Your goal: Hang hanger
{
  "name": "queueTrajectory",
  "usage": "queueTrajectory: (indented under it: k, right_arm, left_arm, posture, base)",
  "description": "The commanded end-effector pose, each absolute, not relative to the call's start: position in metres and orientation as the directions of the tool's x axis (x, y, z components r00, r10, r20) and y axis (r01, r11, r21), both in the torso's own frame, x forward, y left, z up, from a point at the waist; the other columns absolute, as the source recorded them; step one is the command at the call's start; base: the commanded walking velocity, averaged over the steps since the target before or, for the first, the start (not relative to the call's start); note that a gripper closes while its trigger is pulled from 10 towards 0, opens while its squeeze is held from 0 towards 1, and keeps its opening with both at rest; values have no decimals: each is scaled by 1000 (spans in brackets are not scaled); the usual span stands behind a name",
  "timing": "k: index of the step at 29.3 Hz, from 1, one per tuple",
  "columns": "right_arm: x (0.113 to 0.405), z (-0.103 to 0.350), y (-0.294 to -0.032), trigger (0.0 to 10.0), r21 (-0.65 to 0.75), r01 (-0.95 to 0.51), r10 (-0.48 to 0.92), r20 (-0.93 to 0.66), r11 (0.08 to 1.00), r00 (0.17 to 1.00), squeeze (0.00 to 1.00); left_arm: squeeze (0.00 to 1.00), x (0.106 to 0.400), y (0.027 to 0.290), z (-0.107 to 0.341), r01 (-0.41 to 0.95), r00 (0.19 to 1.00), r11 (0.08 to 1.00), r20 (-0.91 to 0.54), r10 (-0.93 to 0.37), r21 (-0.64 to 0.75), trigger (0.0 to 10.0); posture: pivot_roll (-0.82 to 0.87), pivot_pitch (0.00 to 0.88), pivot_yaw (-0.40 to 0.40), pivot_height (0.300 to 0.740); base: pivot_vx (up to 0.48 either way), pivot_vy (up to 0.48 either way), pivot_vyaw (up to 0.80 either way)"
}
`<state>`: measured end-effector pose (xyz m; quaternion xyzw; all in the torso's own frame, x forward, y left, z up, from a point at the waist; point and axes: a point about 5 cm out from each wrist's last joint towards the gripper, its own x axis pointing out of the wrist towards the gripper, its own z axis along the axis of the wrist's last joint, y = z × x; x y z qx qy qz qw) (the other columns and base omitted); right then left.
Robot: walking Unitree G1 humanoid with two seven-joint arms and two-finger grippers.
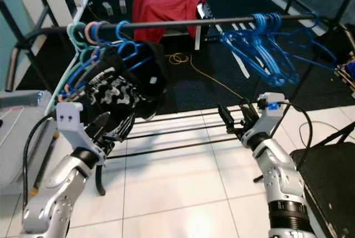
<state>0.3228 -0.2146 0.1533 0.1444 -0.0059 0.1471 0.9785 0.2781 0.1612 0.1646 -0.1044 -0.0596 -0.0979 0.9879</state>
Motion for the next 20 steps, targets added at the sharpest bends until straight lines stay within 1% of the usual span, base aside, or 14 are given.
queueTrajectory:
  k: [1,8,15,17,20]
  right_arm:
    - [322,151,-215,10000,283,-288,286,49,915,957,0]
    - [321,150,-215,10000,282,-289,287,51,915,957,0]
    - [321,149,-215,10000,283,-288,285,52,915,957,0]
    - [319,151,-214,10000,257,-312,304,71,915,950,0]
    - [315,154,-208,10000,207,-359,350,82,910,933,0]
  left_arm:
    - [0,280,164,161,176,981,969,110,-158,-171,10000]
    - [0,294,165,173,150,977,979,174,-125,-136,10000]
    - [0,297,165,180,148,972,980,201,-119,-135,10000]
    - [0,299,169,188,122,968,988,231,-97,-99,10000]
    - [0,300,173,197,111,961,992,262,-93,-56,10000]
  posture:
    - [-67,106,-11,740]
    - [-80,94,-11,740]
    - [-85,91,-11,740]
    - [-89,85,-14,740]
    - [-89,89,-14,740]
  base:
    - [0,0,0]
    - [378,0,0]
    - [412,0,0]
    - [411,0,0]
    - [410,0,767]
